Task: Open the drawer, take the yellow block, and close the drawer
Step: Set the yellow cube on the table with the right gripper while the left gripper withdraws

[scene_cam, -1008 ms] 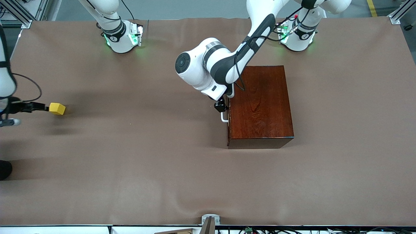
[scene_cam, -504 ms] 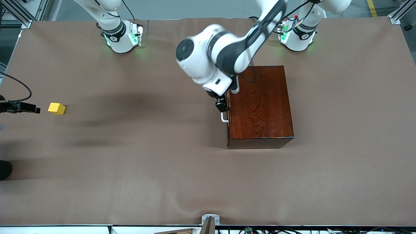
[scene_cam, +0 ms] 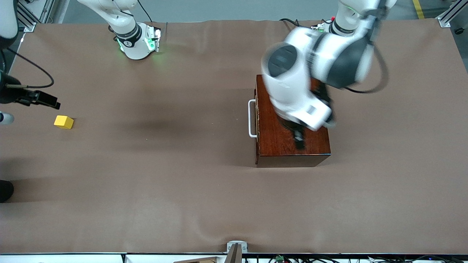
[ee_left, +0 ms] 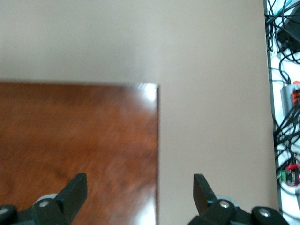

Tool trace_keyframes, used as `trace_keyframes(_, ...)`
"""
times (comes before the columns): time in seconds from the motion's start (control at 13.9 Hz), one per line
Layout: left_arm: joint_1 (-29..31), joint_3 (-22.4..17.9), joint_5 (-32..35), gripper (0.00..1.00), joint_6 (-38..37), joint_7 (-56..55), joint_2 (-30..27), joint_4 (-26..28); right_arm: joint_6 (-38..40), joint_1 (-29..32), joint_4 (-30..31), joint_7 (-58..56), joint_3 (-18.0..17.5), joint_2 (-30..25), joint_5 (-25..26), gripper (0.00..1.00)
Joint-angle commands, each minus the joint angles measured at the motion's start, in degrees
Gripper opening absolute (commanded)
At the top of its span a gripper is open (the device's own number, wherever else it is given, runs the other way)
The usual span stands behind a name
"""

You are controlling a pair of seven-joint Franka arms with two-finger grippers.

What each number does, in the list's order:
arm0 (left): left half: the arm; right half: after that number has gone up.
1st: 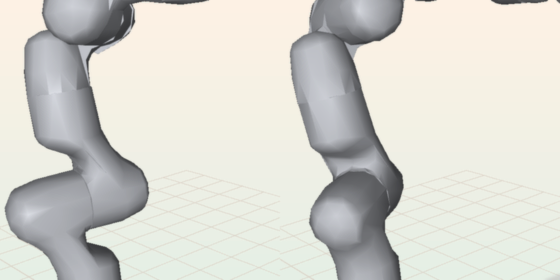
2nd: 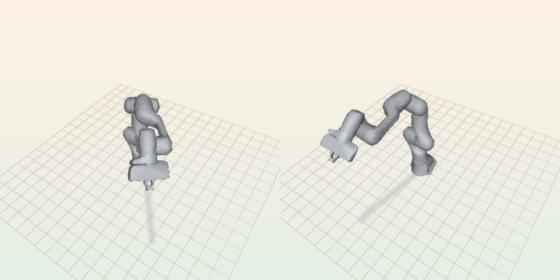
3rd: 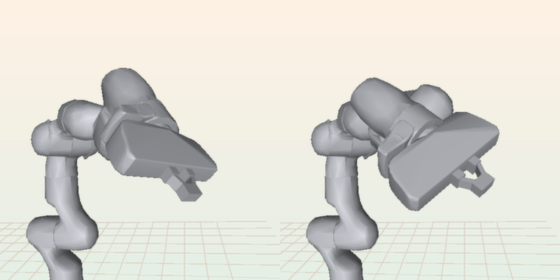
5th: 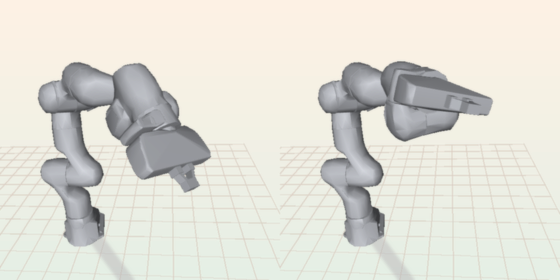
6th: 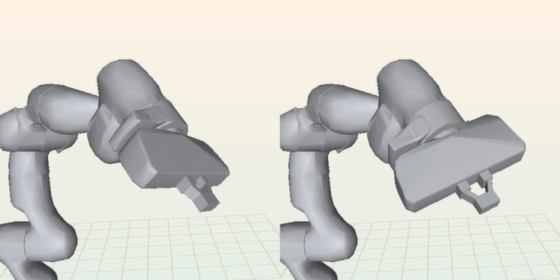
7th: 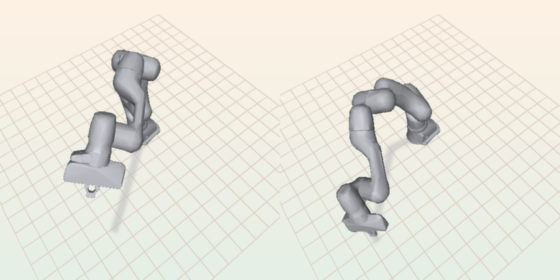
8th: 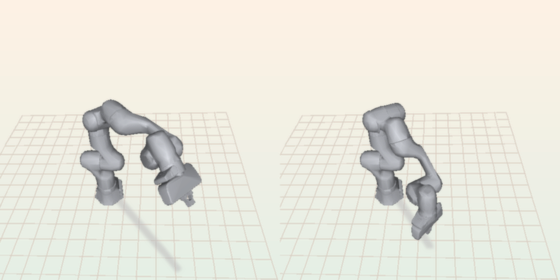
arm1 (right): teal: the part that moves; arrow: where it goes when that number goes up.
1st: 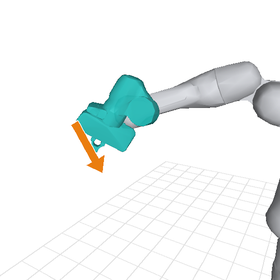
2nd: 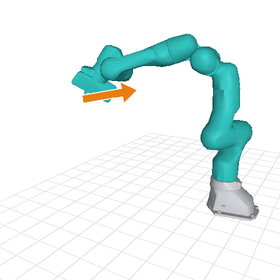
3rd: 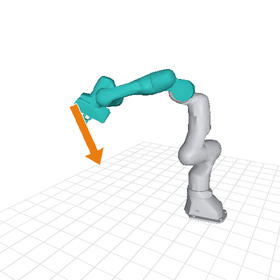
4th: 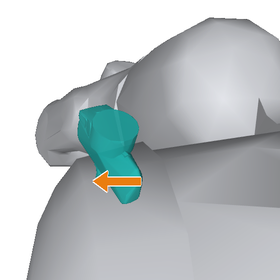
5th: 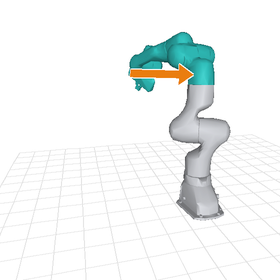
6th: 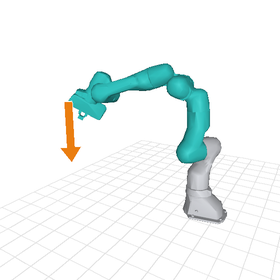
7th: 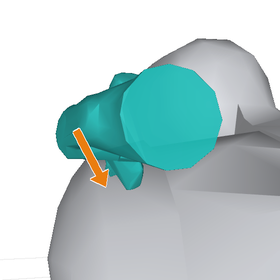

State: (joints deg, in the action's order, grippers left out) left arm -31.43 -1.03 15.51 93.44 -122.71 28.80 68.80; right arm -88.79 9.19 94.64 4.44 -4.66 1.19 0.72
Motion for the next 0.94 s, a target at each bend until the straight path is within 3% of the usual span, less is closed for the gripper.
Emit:
trace_keyframes(0.0,8.2,0.9,-4.9,1.0,0.6,13.1,-3.3,1.5,-1.1,-0.8,1.6,2.6,0.6,-2.1,-1.9,1.0)
trace_keyframes(0.22,17.0,0.9,-9.7,1.0,0.1,28.1,-7.2,3.4,-0.8,-0.6,0.2,2.7,1.0,-2.2,-3.4,1.0)
trace_keyframes(0.36,21.7,0.9,-12.7,1.0,0.1,37.9,-12.1,8.2,-0.7,-0.6,-0.3,2.6,1.0,-2.1,-3.4,1.0)
trace_keyframes(0.65,26.0,0.9,-15.4,1.0,0.0,62.5,-21.0,17.4,-0.5,-1.5,-1.3,2.6,1.3,-1.9,-3.3,1.0)
trace_keyframes(0.86,28.6,0.9,-16.2,1.0,0.0,80.6,-27.6,24.3,-0.5,-8.6,-1.9,2.2,8.1,-1.7,-2.8,1.0)
